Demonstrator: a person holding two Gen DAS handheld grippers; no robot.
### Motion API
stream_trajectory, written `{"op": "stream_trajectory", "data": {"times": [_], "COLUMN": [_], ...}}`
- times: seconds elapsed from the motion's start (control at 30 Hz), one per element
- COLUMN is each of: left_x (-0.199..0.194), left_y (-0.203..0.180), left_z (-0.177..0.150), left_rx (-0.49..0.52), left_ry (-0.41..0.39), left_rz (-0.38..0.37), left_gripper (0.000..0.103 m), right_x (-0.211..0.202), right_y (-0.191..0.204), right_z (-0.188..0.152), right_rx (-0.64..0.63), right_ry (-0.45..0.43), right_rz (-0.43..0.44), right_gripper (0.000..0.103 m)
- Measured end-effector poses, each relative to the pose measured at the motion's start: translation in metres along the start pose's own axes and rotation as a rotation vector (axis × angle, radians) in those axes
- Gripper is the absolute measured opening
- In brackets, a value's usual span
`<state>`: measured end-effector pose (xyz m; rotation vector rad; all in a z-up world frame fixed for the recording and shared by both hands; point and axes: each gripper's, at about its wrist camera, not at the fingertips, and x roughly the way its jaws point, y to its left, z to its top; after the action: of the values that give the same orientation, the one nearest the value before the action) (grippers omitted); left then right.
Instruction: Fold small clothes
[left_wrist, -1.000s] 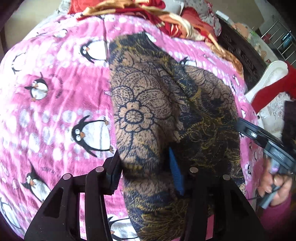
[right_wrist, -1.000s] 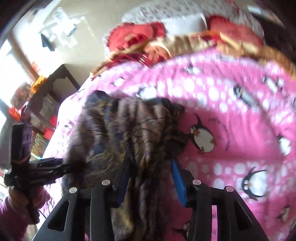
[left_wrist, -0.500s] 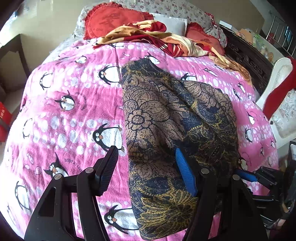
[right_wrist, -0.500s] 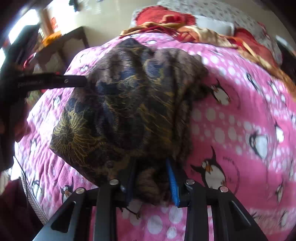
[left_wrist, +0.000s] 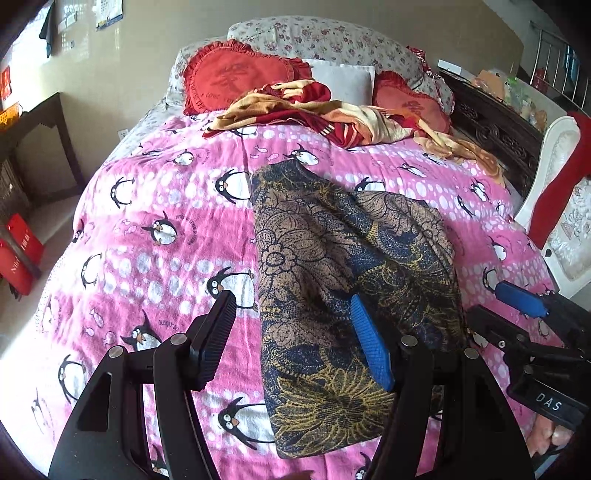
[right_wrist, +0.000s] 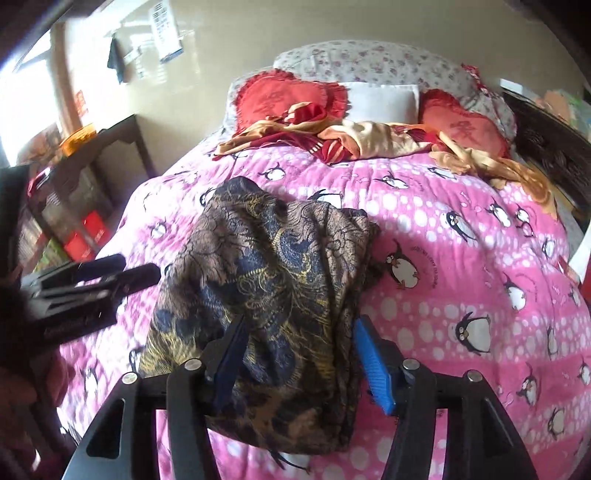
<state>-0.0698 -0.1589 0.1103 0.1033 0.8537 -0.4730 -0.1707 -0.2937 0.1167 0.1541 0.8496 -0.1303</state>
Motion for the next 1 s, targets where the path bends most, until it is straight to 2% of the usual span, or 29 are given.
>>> {"op": "stream_trajectory", "data": {"times": [0.13,0.23,0.53,1.0], "left_x": [-0.006,-0.008,-0.009,-0.004], "left_y": [0.004,0.008,0.008,0.006], "left_z": [-0.003,-0.004,-0.005,-0.005], "left_rx": [-0.008,-0.021,-0.026,-0.019], "left_ry": [-0.018,-0.023,-0.018,-0.003], "left_rz": [0.019,0.018,0.02,0.023], "left_gripper": [0.065,0.065,0.065,0.065], "right_x": [0.003,0.005,0.013,0.021], "right_y": [0.01,0.013,0.012,0.005], "right_z": [0.004,0.006,0.008,0.008], "right_rx": [-0.003,-0.012,0.018,0.043], "right_ry": [-0.008,-0.008,0.007,0.035], "right_rz": [-0.048,-0.076,-0.11,-0.114], "right_gripper": [0.067,0.075,0.079,0.079]}}
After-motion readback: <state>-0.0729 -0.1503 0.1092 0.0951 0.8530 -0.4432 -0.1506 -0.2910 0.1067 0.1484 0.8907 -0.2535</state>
